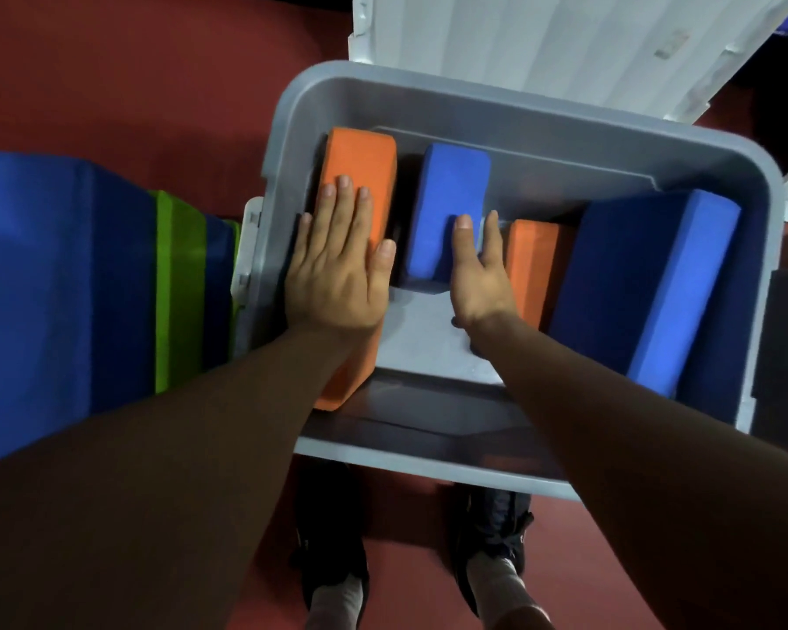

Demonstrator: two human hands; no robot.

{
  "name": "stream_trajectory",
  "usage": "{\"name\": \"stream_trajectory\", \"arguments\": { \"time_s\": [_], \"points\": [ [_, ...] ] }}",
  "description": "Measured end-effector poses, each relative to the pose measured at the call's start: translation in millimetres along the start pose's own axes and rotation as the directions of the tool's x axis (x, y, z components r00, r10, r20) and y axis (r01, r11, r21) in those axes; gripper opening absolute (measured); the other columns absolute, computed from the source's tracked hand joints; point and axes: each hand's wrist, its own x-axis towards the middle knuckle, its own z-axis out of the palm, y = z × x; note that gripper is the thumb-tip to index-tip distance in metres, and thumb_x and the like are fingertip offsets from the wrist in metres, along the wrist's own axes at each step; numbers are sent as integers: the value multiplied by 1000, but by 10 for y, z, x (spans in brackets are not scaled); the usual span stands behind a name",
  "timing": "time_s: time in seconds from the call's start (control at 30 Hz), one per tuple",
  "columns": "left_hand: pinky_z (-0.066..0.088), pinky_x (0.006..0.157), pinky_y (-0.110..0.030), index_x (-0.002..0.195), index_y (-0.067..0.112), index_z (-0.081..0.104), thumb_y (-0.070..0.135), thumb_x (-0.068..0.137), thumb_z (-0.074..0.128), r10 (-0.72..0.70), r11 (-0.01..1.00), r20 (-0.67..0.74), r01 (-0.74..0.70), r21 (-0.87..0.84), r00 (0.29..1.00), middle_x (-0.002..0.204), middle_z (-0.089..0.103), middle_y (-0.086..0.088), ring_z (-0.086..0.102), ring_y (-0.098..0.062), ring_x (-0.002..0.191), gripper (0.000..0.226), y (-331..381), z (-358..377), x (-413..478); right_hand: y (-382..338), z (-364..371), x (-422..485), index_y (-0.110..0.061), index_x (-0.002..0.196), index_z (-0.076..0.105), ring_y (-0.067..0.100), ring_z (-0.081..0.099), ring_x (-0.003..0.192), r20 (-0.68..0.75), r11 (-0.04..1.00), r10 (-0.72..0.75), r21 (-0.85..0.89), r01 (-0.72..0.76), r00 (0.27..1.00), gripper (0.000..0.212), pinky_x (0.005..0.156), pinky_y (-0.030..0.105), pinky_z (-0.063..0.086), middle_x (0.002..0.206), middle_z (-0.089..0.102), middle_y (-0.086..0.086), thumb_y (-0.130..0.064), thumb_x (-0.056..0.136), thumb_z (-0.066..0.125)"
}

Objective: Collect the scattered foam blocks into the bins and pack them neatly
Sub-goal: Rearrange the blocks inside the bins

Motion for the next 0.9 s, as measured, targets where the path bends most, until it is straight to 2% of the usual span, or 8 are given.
{"name": "stream_trajectory", "arguments": {
  "time_s": [0.13, 0.27, 0.37, 0.43, 0.53, 0.63, 0.77, 0.9],
  "points": [
    [16, 125, -47, 156, 6, 33, 50, 105, 2, 10, 1000, 14, -10, 12, 1000, 164, 27, -13, 21, -24, 154, 75, 103, 38, -13, -70, 175, 25, -64, 149, 8, 21, 43, 142, 60, 999, -22, 28, 20, 998, 85, 112, 56, 40, 158, 37, -18, -95, 73, 32],
    [14, 126, -47, 158, 5, 28, 50, 104, 2, 1, 999, 36, -3, 35, 999, 166, 23, -14, 16, -23, 155, 75, 141, 42, -1, -79, 227, 16, -58, 153, 6, 20, 48, 137, 67, 999, -40, -4, 40, 997, 83, 110, 53, 44, 155, 42, -15, -91, 80, 30],
    [13, 125, -49, 160, 7, 22, 52, 102, 0, -12, 996, 82, 4, 89, 997, 168, 17, -13, 11, -23, 156, 76, 169, 39, 31, -61, 175, 57, -45, 160, 5, 20, 43, 142, 83, 997, -65, -25, 67, 994, 76, 115, 34, 34, 160, 38, -9, -77, 95, 28],
    [12, 124, -52, 161, 8, 18, 55, 101, -3, -18, 993, 108, 6, 114, 994, 169, 12, -12, 8, -23, 157, 79, 199, 30, 60, -62, 154, 80, -38, 162, 3, 19, 38, 146, 80, 997, -67, -39, 70, 995, 74, 109, 24, 26, 163, 34, -7, -69, 100, 27],
    [10, 124, -56, 161, 8, 17, 58, 99, -4, -5, 991, 126, -13, 137, 992, 169, 10, -13, 5, -24, 157, 83, 201, 20, 71, -64, 164, 103, -38, 162, 3, 21, 41, 144, 80, 997, -63, -48, 67, 995, 73, 112, 27, 28, 161, 36, -4, -68, 101, 27],
    [7, 124, -56, 161, 8, 16, 63, 98, -4, 11, 986, 148, -36, 166, 989, 169, 8, -13, 3, -26, 157, 86, 249, 42, 80, -46, 118, 127, -41, 161, 2, 24, 45, 142, 92, 998, -43, -33, 46, 995, 74, 118, 36, 32, 160, 40, -2, -72, 98, 27],
    [7, 124, -55, 161, 8, 18, 66, 97, -3, 15, 984, 171, -44, 170, 985, 169, 9, -12, 4, -27, 157, 88, 312, 62, 90, -45, -2, 76, -38, 162, -3, 23, 35, 148, 124, 998, -45, -41, 51, 991, 76, 109, 25, 25, 165, 31, -1, -69, 100, 29],
    [2, 125, -53, 161, 8, 18, 70, 96, 3, 22, 991, 185, -46, 129, 983, 169, 10, -13, 5, -28, 157, 91, 255, 22, 97, -75, -89, -2, -37, 162, 0, 18, 25, 153, 109, 993, -105, -34, 109, 989, 73, 114, 25, 20, 168, 19, -6, -65, 102, 31]
  ]
}}
